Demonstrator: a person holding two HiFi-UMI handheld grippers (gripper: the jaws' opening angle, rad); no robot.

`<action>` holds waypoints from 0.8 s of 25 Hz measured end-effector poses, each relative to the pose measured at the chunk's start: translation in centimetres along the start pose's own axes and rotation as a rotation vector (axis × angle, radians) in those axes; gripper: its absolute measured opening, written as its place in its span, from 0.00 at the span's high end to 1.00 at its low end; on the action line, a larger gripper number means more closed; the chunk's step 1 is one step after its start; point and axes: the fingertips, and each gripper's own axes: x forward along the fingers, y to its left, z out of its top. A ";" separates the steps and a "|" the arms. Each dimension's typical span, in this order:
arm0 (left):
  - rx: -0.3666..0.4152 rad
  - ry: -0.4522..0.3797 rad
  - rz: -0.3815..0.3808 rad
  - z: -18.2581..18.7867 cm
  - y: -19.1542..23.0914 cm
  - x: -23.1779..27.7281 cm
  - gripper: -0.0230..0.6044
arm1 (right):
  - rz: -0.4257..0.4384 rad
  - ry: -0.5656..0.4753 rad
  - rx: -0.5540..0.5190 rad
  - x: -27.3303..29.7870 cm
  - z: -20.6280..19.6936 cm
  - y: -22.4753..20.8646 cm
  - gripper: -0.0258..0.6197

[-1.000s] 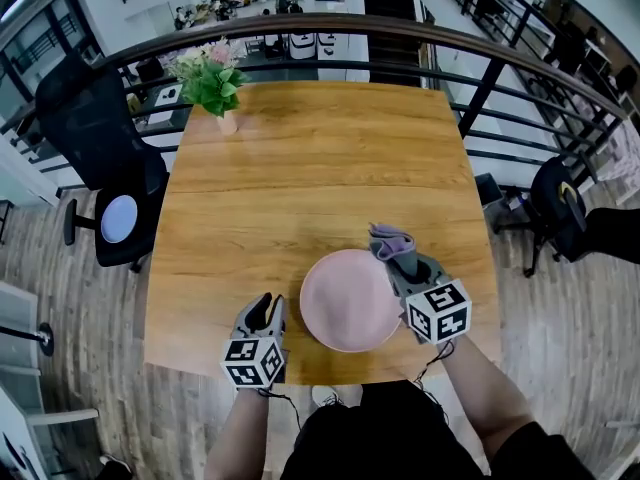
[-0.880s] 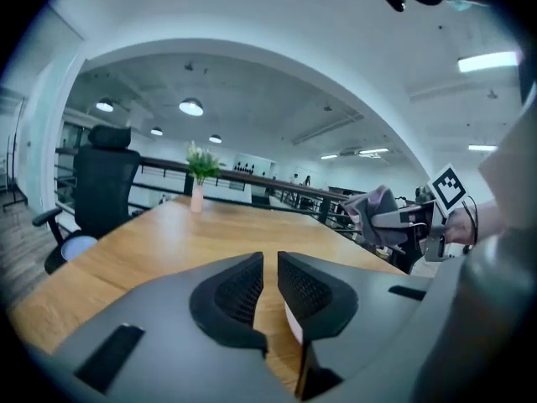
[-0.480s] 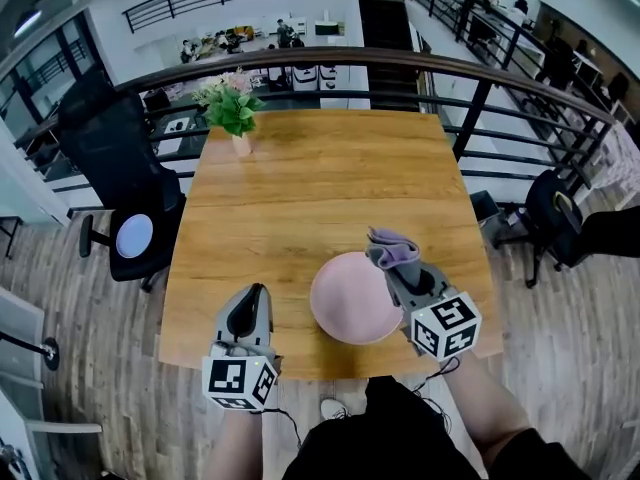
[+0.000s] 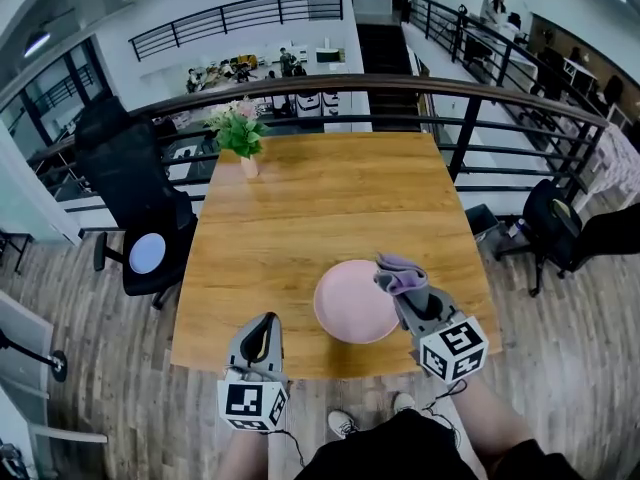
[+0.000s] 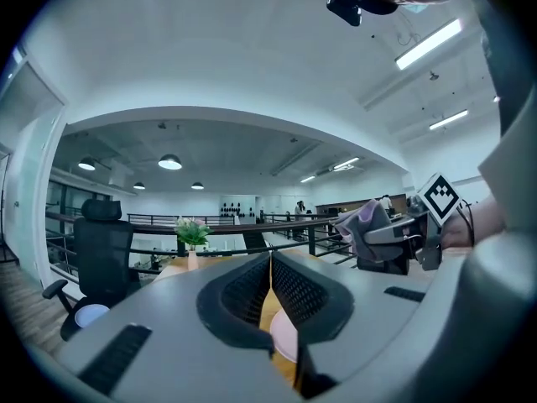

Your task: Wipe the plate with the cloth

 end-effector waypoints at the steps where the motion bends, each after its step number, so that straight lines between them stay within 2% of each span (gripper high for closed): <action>1: 0.009 0.005 0.001 -0.2 -0.5 -0.4 0.92 | 0.003 0.003 0.002 -0.5 -0.2 0.0 0.85; 8: -0.006 0.064 0.023 -3.0 -4.9 -1.6 0.93 | 0.025 0.015 0.015 -3.1 -2.5 -1.2 0.85; 15: -0.021 0.098 0.033 -4.9 -11.8 -1.7 0.93 | 0.073 -0.003 -0.140 -7.3 -4.3 -2.2 0.85; 20: -0.009 0.095 0.049 -4.4 -18.0 -2.5 0.93 | 0.146 -0.009 -0.135 -11.3 -4.9 -3.2 0.85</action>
